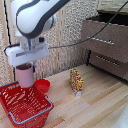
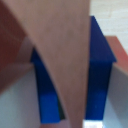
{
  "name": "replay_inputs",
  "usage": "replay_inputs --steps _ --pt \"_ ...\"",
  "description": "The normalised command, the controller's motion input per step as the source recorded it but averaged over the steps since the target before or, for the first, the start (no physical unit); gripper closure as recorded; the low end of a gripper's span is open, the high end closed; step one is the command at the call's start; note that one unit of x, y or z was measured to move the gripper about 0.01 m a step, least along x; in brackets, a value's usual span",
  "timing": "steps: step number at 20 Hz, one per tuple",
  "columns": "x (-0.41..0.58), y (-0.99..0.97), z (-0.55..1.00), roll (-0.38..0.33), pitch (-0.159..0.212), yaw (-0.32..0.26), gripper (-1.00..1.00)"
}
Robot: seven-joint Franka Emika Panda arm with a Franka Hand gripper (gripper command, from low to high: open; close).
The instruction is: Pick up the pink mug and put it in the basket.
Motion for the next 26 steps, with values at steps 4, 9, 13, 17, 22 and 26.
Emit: replay_inputs --steps 4,9,13,17,22,26 --pt "0.0 0.31 -0.63 0.016 0.104 0.001 1.0" --pt "0.003 0.06 -0.56 -0.003 0.071 0.025 1.0" --pt "0.026 0.06 -0.35 0.032 0.036 0.012 -1.0" --pt "0.0 0.16 -0.22 0.014 -0.001 0.0 -1.0" --pt "-0.007 0.26 -0.11 -0.001 -0.042 0.0 -1.0" --pt "0.0 0.18 0.03 0.001 -0.069 0.0 -1.0"
